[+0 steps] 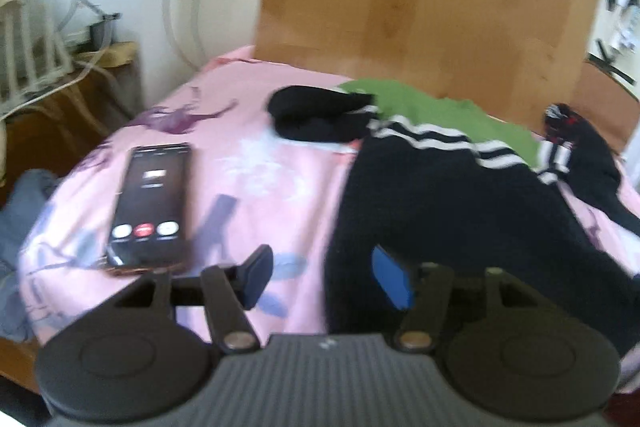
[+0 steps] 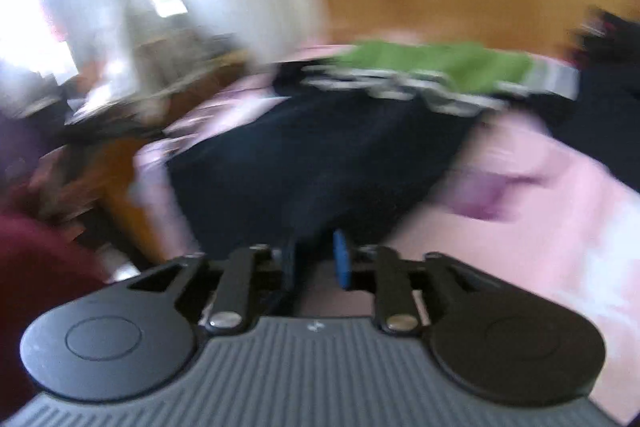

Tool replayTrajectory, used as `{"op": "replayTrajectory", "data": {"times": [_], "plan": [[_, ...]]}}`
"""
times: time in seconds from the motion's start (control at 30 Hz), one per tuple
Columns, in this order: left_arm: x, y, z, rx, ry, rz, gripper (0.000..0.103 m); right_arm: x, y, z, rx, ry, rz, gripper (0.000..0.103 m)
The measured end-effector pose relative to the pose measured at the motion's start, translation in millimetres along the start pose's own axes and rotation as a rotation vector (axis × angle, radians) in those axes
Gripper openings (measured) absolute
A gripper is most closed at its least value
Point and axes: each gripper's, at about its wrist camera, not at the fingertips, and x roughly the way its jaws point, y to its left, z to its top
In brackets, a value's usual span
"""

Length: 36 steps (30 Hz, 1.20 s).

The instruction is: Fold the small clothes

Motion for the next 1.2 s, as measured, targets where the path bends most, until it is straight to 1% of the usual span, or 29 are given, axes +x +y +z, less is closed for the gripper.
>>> {"op": "replayTrajectory", "data": {"times": [0.07,0.1,0.13,0.17,0.23,0.27,0.3,0.33,0.4,0.43,0.47,0.5,0.57,0.6,0.63,0.67,0.7,0.73,0.77,0.8,0.83,0.87,0.9,0.97,1.0,1.03,1.07,1.13,1.2], "plan": [[-3.1,8.5,4.9,-0.034,-0.024,-0.013,0.057,-15.1,-41.6,0.1,0.136,-0.069,-0.146,0.029],[-3.8,11.6,8.3,-0.042,-0.041,-0.024,0.057,-25.3,-60.3,-2.6,0.215,-0.118,-0.235,0.029],[-4.1,9.8,11.0,-0.045,-0.055,-0.036,0.057,-39.0,-77.0,-4.6,0.292,-0.164,-0.333,0.029],[-2.5,9.4,13.8,-0.039,-0.064,-0.051,0.057,-55.7,-94.4,-7.6,0.376,-0.208,-0.458,0.032],[1.8,-1.0,19.2,-0.019,-0.075,-0.09,0.057,-83.7,-117.4,-15.7,0.472,-0.292,-0.659,0.039],[2.8,-12.4,21.5,-0.006,-0.077,-0.117,0.058,-95.9,-126.8,-21.9,0.492,-0.335,-0.73,0.05],[5.6,-21.8,23.1,0.012,-0.077,-0.149,0.059,-104.2,-134.5,-25.6,0.497,-0.357,-0.779,0.06],[8.8,-33.3,24.1,0.034,-0.073,-0.181,0.06,-109.3,-144.6,-27.7,0.502,-0.365,-0.819,0.062],[15.3,-58.4,22.9,0.069,-0.059,-0.239,0.061,-114.1,-160.4,-29.9,0.515,-0.365,-0.825,0.063],[19.2,-69.3,22.1,0.091,-0.048,-0.268,0.062,-111.8,-167.9,-30.8,0.527,-0.364,-0.804,0.062],[23.6,-82.6,20.8,0.116,-0.034,-0.293,0.062,-107.6,-175.3,-29.8,0.534,-0.35,-0.782,0.053],[27.7,-94.8,18.3,0.138,-0.022,-0.307,0.062,-99.4,-182.2,-30.8,0.538,-0.318,-0.757,0.022],[36.3,-111.1,14.5,0.188,0.003,-0.319,0.062,-94.5,-185.6,-25.1,0.512,-0.319,-0.813,0.009],[39.5,-117.9,12.9,0.2,0.016,-0.315,0.062,-102.0,-184.5,-25.2,0.536,-0.324,-0.796,0.008],[41.2,-122.3,11.4,0.206,0.025,-0.311,0.062,-115.3,-181.3,-26.8,0.548,-0.349,-0.795,0.008],[42.6,-125.1,10.4,0.208,0.03,-0.31,0.062,-134.0,-176.6,-29.1,0.536,-0.393,-0.824,0.007],[43.3,-126.9,10.4,0.206,0.031,-0.304,0.062,-152.7,-171.8,-31.7,0.517,-0.442,-0.884,0.007],[43.3,-127.3,11.4,0.202,0.029,-0.297,0.063,-173.2,-172.2,-36.1,0.521,-0.474,-0.934,0.007],[43.0,-125.6,13.1,0.193,0.027,-0.292,0.063,-189.8,-174.7,-40.4,0.532,-0.491,-0.976,0.004],[44.5,-122.1,15.5,0.18,0.027,-0.289,0.063,-197.7,-179.7,-43.1,0.527,-0.471,-1.034,0.004],[46.5,-113.4,19.9,0.171,0.028,-0.29,0.065,-199.5,-185.8,-45.4,0.521,-0.43,-1.053,0.004],[48.5,-106.4,23.6,0.154,0.029,-0.282,0.065,-201.0,-189.7,-47.2,0.529,-0.384,-1.079,0.009],[49.3,-95.6,27.3,0.148,0.027,-0.283,0.065,-204.0,-190.9,-50.5,0.544,-0.365,-1.105,0.011],[47.5,-77.6,32.9,0.127,0.005,-0.265,0.065,-221.8,-182.0,-58.1,0.565,-0.44,-1.117,0.012],[46.3,-69.0,36.1,0.118,-0.007,-0.247,0.066,-224.5,-173.7,-57.3,0.556,-0.478,-1.086,0.012],[45.1,-61.4,39.7,0.105,-0.021,-0.222,0.066,-222.0,-170.6,-53.3,0.533,-0.484,-1.047,0.012],[44.6,-50.5,45.0,0.087,-0.036,-0.192,0.069,-213.0,-166.1,-46.3,0.501,-0.471,-0.993,0.012],[47.8,-29.3,57.6,0.038,-0.058,-0.14,0.075,-186.0,-148.8,-29.2,0.416,-0.4,-0.837,0.012],[58.6,-9.5,73.4,-0.019,-0.063,-0.083,0.075,-152.4,-128.4,-14.6,0.354,-0.345,-0.688,0.015]]}}
